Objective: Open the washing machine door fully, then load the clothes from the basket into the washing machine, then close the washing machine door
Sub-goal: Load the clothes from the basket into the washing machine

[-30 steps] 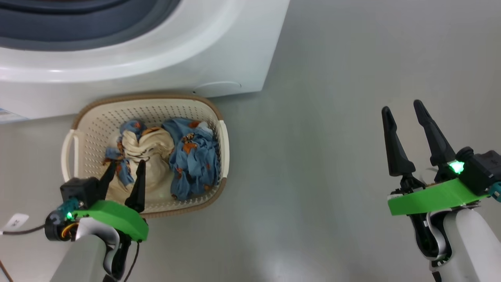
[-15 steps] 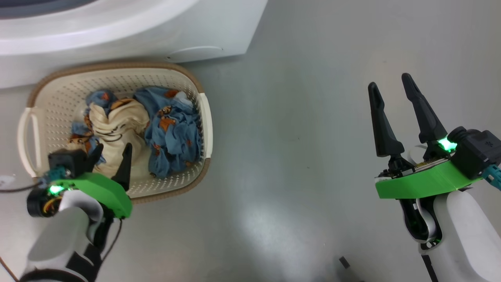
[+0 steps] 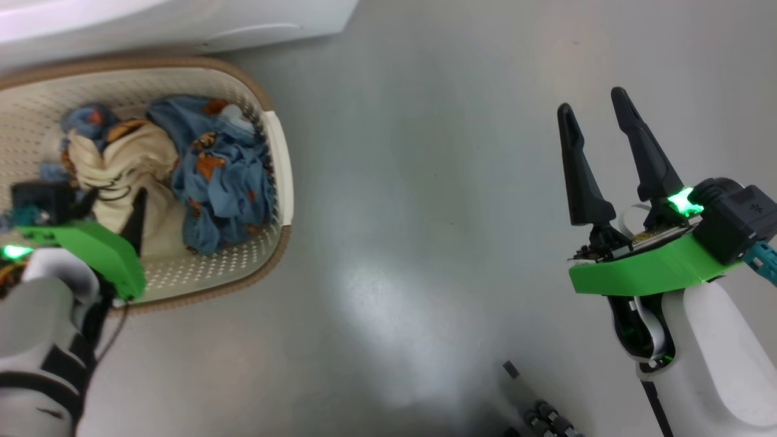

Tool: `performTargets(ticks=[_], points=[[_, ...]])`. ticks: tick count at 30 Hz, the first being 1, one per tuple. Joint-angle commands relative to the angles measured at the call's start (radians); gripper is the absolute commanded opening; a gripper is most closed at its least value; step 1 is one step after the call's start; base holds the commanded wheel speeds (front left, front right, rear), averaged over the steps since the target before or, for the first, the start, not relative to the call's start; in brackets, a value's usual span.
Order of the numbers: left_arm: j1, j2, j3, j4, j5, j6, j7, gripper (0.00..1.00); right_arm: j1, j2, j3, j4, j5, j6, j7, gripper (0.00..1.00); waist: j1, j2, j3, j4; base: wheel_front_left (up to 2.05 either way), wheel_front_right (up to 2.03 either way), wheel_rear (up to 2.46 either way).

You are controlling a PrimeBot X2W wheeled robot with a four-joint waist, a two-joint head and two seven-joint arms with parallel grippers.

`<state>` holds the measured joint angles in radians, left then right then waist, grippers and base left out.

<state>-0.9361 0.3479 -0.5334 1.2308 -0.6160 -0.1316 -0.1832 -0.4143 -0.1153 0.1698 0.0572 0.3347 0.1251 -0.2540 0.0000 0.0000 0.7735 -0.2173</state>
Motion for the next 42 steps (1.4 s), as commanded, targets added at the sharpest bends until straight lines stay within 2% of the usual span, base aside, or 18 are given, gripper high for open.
performTargets(ticks=[1,13,23,32,33,34,36,40,42], points=[[-0.006,0.05,0.015,0.002,0.001,0.001,0.003,1.0,0.009,0.002,0.022,-0.027,-0.01,0.006,-0.008,1.0,0.0,0.0,0.024,-0.019,0.0,0.0,0.0],[-0.105,0.108,0.006,0.05,0.001,0.026,0.076,1.0,-0.018,0.016,0.038,-0.051,-0.013,0.006,-0.008,1.0,0.0,0.0,0.097,-0.047,0.0,0.0,0.0],[-0.135,0.13,-0.015,0.057,0.012,0.056,0.125,1.0,-0.025,0.029,0.055,-0.062,-0.015,0.006,-0.008,1.0,0.0,0.0,0.123,-0.062,0.0,0.0,0.0],[-0.153,0.148,-0.038,0.059,0.023,0.058,0.156,1.0,-0.038,0.037,0.071,-0.067,-0.015,0.006,-0.008,1.0,0.0,0.0,0.136,-0.079,0.0,0.0,0.0],[-0.155,0.149,-0.042,0.059,0.025,0.057,0.16,0.96,-0.038,0.038,0.073,-0.068,-0.015,0.006,-0.008,1.0,0.0,0.0,0.137,-0.081,0.0,0.0,0.0],[-0.156,0.151,-0.045,0.059,0.026,0.055,0.164,0.68,-0.038,0.038,0.074,-0.069,-0.015,0.006,-0.008,1.0,0.0,0.0,0.138,-0.082,0.0,0.0,0.0],[-0.158,0.153,-0.051,0.059,0.028,0.051,0.169,0.31,-0.038,0.039,0.077,-0.069,-0.015,0.006,-0.008,1.0,0.0,0.0,0.138,-0.085,0.0,0.0,0.0],[-0.158,0.148,-0.06,0.06,0.03,0.051,0.172,0.0,-0.036,0.04,0.077,-0.068,-0.015,0.006,-0.008,1.0,0.0,0.0,0.134,-0.086,0.0,0.0,0.0],[-0.158,0.146,-0.061,0.06,0.03,0.052,0.172,0.0,-0.035,0.039,0.076,-0.068,-0.015,0.006,-0.008,1.0,0.0,0.0,0.132,-0.085,0.0,0.0,0.0]])
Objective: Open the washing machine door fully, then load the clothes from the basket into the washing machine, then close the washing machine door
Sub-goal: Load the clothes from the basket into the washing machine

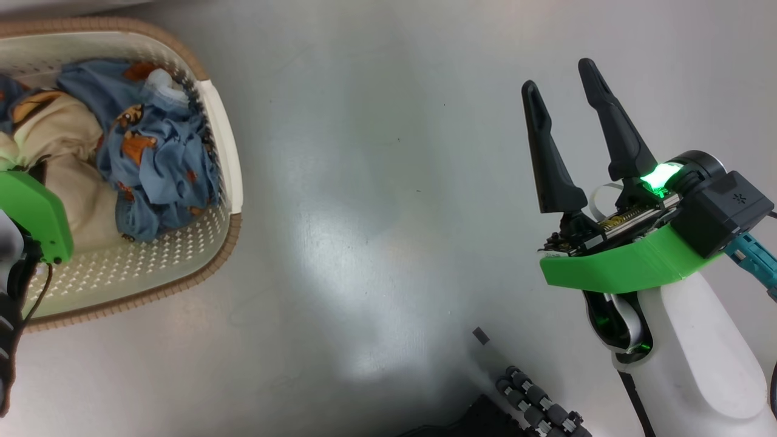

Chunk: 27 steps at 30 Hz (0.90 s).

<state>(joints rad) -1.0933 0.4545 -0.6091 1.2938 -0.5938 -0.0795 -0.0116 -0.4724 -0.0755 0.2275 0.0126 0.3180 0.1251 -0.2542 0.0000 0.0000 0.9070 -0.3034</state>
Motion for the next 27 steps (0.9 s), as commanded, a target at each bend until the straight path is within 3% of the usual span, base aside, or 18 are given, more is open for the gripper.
performTargets(ticks=[1,7,13,22,27], points=[[-0.001,0.037,0.013,-0.003,0.007,0.0,-0.001,0.0,0.024,-0.002,0.018,-0.023,0.001,0.006,-0.008,1.0,0.0,0.0,-0.003,0.002,0.0,0.0,0.0],[0.011,0.01,0.023,-0.003,-0.014,-0.001,-0.034,0.0,0.025,-0.007,0.002,-0.022,0.0,0.006,-0.008,1.0,0.0,0.0,-0.036,0.023,0.0,0.0,0.0],[0.046,-0.034,0.061,-0.003,-0.067,-0.019,-0.133,0.0,0.033,-0.016,-0.02,-0.018,0.008,0.006,-0.008,1.0,0.0,0.0,-0.1,0.062,0.0,0.0,0.0],[0.157,-0.101,0.111,-0.017,-0.134,-0.04,-0.243,0.0,0.076,-0.046,-0.038,0.008,0.016,0.006,-0.008,1.0,0.0,0.0,-0.26,0.125,0.0,0.0,0.0],[0.225,-0.104,0.152,-0.106,-0.136,-0.045,-0.249,0.0,0.118,-0.068,-0.051,0.02,0.02,0.006,-0.008,1.0,0.0,0.0,-0.342,0.153,0.0,0.0,0.0]])
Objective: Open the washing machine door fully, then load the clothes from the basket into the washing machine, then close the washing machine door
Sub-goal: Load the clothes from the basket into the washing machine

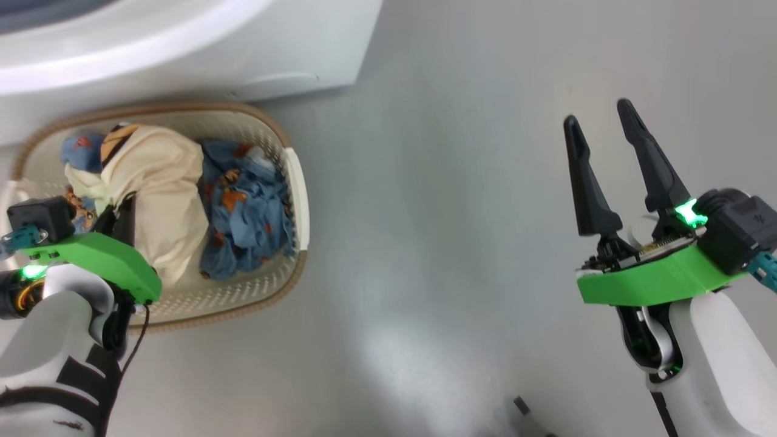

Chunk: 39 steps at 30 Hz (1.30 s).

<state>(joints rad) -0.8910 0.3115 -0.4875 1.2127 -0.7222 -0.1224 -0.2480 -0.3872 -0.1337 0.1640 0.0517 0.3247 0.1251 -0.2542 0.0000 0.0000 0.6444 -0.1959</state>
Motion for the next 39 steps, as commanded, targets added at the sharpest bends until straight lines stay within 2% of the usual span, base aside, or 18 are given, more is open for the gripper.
performTargets(ticks=[1,14,31,39], points=[[0.039,0.04,0.045,-0.054,-0.002,0.0,-0.013,0.0,0.041,-0.014,0.01,-0.017,0.014,0.006,-0.008,1.0,0.0,0.0,-0.094,0.051,0.0,0.0,0.0],[0.311,-0.003,0.26,-0.383,0.171,0.014,-0.014,0.0,0.158,-0.056,-0.007,0.009,0.025,0.006,-0.008,1.0,0.0,0.0,-0.292,0.099,0.0,0.0,0.0],[0.603,-0.092,0.491,-0.743,0.376,0.001,-0.014,0.0,0.295,-0.092,-0.058,0.016,0.036,0.006,-0.008,1.0,0.0,0.0,-0.452,0.139,0.0,0.0,0.0],[0.745,-0.132,0.559,-0.923,0.441,-0.004,-0.014,0.0,0.349,-0.093,-0.088,0.012,0.037,0.006,-0.008,1.0,0.0,0.0,-0.506,0.148,0.0,0.0,0.0]])
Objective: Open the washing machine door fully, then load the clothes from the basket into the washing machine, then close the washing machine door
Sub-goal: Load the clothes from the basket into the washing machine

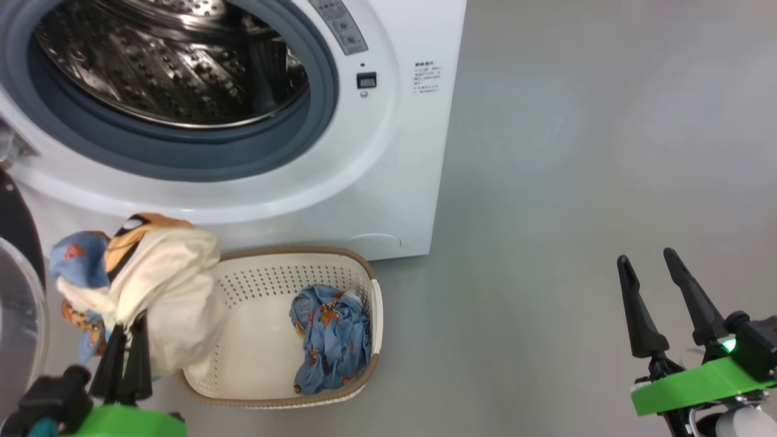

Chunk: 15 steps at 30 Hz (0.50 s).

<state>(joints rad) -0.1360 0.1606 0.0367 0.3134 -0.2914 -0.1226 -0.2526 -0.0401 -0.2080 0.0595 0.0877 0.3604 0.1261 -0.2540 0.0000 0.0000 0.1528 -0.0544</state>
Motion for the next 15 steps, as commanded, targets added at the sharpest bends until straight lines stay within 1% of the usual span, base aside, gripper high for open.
performTargets(ticks=[1,8,12,15], points=[[0.009,0.013,0.043,-0.045,0.016,-0.004,-0.009,0.0,0.008,-0.019,0.013,-0.025,0.001,0.005,-0.008,1.0,0.0,0.0,-0.017,0.008,0.0,0.0,0.0],[0.1,-0.026,0.082,-0.161,0.035,-0.006,-0.009,0.0,0.03,-0.018,-0.009,-0.036,0.003,0.005,-0.008,1.0,0.0,0.0,-0.018,0.019,0.0,0.0,0.0],[0.129,-0.044,0.09,-0.193,0.035,-0.008,-0.009,0.0,0.039,-0.011,-0.018,-0.041,0.0,0.005,-0.008,1.0,0.0,0.0,-0.014,0.023,0.0,0.0,0.0],[0.124,-0.041,0.086,-0.192,0.035,-0.008,-0.009,0.0,0.038,-0.009,-0.018,-0.042,0.0,0.005,-0.008,1.0,0.0,0.0,-0.011,0.022,0.0,0.0,0.0]])
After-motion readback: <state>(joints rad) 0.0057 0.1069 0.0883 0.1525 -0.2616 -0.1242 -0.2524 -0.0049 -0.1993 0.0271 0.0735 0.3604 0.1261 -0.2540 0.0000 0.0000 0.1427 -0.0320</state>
